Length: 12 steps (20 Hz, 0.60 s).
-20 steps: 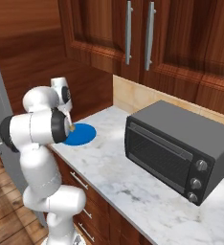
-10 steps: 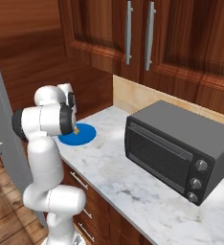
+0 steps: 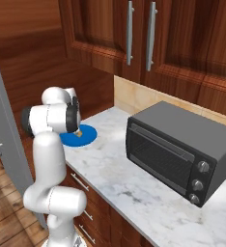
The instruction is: Take the baked cake out of the oven and place it on the plate for cooling. Then close the oven door.
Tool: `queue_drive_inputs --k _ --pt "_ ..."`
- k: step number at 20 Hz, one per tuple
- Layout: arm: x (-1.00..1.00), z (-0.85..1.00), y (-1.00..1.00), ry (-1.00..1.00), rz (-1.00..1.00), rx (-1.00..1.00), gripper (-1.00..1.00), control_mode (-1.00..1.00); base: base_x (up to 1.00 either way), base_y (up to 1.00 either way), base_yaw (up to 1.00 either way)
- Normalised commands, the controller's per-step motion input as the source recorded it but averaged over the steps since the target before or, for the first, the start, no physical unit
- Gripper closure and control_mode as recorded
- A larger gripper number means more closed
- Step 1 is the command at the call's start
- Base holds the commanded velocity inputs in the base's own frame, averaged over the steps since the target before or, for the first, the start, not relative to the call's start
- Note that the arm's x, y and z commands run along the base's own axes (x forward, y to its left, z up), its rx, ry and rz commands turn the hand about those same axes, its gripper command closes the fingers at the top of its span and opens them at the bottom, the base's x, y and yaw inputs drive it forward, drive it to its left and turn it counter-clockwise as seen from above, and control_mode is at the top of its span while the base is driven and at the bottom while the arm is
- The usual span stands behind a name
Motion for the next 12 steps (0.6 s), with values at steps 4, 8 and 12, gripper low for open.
queue_drive_inputs --k 4,8,12 --pt "0.06 -0.13 0.00 0.00 0.00 0.02 -1.00 -1.00 0.00 0.00 0.00" --pt "0.01 0.00 0.00 -0.05 0.00 0.03 -1.00 -1.00 0.00 0.00 0.00" --pt "0.00 0.00 0.00 -0.10 0.00 0.03 -1.00 -1.00 0.00 0.00 0.00"
